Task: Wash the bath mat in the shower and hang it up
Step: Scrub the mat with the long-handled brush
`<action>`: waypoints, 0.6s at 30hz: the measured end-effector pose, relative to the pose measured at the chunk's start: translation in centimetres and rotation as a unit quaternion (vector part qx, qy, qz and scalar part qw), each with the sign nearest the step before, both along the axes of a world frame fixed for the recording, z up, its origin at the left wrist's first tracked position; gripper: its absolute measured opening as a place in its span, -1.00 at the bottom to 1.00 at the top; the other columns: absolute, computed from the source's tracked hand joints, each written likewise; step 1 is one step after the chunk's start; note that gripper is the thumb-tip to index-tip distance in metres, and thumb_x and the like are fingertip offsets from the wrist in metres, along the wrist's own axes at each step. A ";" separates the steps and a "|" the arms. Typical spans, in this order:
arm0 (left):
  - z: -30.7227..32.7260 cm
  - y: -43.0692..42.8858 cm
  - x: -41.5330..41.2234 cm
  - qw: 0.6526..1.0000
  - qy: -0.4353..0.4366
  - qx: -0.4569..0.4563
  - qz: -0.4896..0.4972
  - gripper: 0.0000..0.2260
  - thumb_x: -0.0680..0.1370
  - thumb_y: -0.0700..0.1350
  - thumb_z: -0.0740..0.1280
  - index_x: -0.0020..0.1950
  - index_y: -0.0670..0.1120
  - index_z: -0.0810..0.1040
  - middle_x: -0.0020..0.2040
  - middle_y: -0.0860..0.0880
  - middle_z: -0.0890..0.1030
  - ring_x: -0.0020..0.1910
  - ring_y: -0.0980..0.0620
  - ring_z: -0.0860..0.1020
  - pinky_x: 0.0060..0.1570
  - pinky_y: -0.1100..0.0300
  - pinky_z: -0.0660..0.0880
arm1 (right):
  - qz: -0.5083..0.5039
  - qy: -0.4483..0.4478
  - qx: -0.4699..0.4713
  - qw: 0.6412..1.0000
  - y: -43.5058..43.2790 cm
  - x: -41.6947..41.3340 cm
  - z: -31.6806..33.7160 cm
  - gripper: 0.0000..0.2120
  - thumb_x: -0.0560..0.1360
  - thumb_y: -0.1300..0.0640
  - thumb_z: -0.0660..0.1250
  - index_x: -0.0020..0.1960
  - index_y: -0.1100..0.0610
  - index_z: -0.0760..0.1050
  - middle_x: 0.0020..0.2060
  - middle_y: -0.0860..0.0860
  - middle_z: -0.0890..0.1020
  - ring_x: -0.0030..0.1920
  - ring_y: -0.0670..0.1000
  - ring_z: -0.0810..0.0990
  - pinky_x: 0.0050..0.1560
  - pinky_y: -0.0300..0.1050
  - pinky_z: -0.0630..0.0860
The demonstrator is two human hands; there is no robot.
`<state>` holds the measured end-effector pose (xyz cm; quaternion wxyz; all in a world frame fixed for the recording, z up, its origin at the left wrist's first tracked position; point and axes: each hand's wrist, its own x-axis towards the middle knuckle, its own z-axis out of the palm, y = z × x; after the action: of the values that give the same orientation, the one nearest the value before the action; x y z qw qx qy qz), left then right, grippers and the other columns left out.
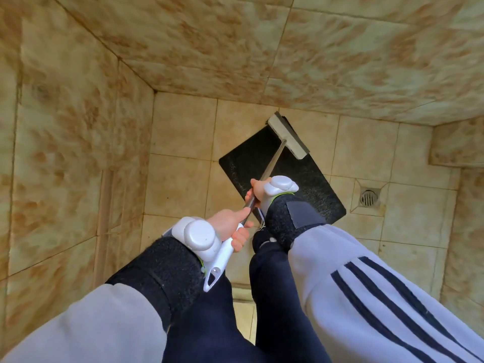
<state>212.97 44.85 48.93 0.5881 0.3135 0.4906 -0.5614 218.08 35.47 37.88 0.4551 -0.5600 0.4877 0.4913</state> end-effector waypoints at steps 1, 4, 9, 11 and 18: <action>-0.6 -0.6 1.0 1.000 0.000 -0.001 0.014 -0.62 0.65 0.06 0.02 -0.27 -0.14 0.28 -0.69 0.02 0.24 -0.79 0.15 0.20 -0.69 0.52 0.14 | 0.010 -0.010 -0.001 1.000 -0.1 1.0 -0.7 -0.60 0.66 0.04 0.05 -0.32 0.18 0.25 -0.61 0.03 0.39 -0.51 -0.04 0.36 -0.48 -0.27 0.31; -3.3 -1.9 3.4 1.000 -0.002 0.000 0.025 -0.61 0.66 0.03 0.01 -0.30 -0.13 0.24 -0.71 0.02 0.22 -0.80 0.14 0.19 -0.72 0.52 0.12 | -0.011 -0.028 -0.010 1.000 -0.8 3.3 -3.6 -0.60 0.67 0.06 0.02 -0.32 0.17 0.20 -0.73 0.03 0.34 -0.54 -0.02 0.33 -0.48 -0.24 0.26; -6.4 -2.9 4.9 1.000 -0.013 0.004 -0.005 -0.63 0.66 -0.01 0.02 -0.32 -0.13 0.22 -0.71 0.03 0.21 -0.80 0.14 0.18 -0.71 0.52 0.11 | 0.036 -0.004 -0.023 0.999 -2.3 5.3 -6.4 -0.65 0.62 0.20 0.02 -0.34 0.16 0.23 -0.65 0.06 0.35 -0.53 0.01 0.33 -0.44 -0.20 0.25; -7.4 -2.1 4.3 1.000 -0.014 0.007 -0.008 -0.63 0.66 -0.05 0.03 -0.32 -0.13 0.21 -0.72 0.03 0.20 -0.81 0.14 0.16 -0.70 0.54 0.10 | 0.085 0.015 -0.022 0.996 -1.8 5.2 -7.4 -0.68 0.60 0.24 0.02 -0.32 0.16 0.26 -0.63 0.08 0.39 -0.45 -0.01 0.31 -0.39 -0.18 0.27; -5.5 6.7 -2.9 0.999 0.023 0.029 0.006 -0.64 0.66 -0.05 0.04 -0.32 -0.12 0.22 -0.69 0.06 0.19 -0.79 0.18 0.14 -0.73 0.52 0.06 | 0.199 0.029 0.028 0.979 7.1 -1.8 -7.6 -0.85 0.56 0.14 0.11 -0.15 0.13 0.38 -0.14 0.07 0.49 -0.11 0.02 0.53 0.18 -0.09 0.54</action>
<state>210.04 51.53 43.42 0.5710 0.3145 0.5219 -0.5502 216.24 42.62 30.27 0.3494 -0.6187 0.3653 0.6015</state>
